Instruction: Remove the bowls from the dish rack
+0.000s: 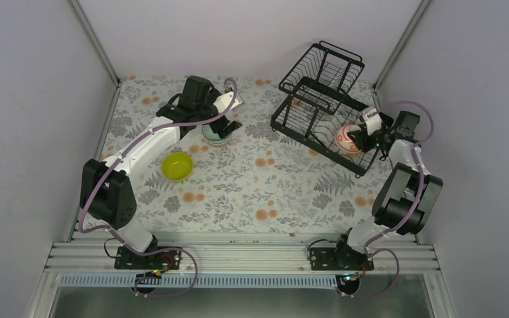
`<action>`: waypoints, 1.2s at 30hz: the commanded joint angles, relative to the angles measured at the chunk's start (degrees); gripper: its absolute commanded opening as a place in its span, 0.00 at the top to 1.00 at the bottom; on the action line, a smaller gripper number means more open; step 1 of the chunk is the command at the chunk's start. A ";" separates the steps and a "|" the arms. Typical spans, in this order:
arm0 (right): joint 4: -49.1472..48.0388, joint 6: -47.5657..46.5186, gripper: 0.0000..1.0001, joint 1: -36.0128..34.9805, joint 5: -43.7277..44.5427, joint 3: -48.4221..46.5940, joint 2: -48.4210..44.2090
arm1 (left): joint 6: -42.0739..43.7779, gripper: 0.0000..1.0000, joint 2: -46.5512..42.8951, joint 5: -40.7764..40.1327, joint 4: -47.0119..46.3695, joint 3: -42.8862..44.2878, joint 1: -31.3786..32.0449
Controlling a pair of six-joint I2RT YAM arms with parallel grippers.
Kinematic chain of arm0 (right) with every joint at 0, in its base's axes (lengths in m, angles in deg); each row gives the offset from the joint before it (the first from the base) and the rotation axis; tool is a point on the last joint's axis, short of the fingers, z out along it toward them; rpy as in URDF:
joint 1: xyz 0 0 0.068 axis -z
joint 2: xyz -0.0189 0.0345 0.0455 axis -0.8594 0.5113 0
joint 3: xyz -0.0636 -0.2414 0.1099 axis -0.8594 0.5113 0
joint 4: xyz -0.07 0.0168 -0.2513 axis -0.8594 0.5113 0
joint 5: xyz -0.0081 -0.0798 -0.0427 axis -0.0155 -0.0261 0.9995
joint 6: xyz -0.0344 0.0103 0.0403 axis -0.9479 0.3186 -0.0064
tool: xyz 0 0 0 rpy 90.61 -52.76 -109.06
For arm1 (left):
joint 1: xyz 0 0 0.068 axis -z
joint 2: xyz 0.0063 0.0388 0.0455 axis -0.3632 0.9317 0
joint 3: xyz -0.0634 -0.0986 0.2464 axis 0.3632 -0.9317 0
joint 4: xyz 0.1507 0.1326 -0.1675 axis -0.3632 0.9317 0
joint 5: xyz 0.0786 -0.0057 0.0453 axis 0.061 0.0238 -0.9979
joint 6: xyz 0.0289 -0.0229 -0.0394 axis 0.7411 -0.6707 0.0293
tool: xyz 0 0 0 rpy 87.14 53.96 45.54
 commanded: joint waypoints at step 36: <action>-4.37 14.41 0.66 4.08 -11.75 -6.22 -12.95 | -3.39 0.00 7.26 16.19 8.50 28.24 12.09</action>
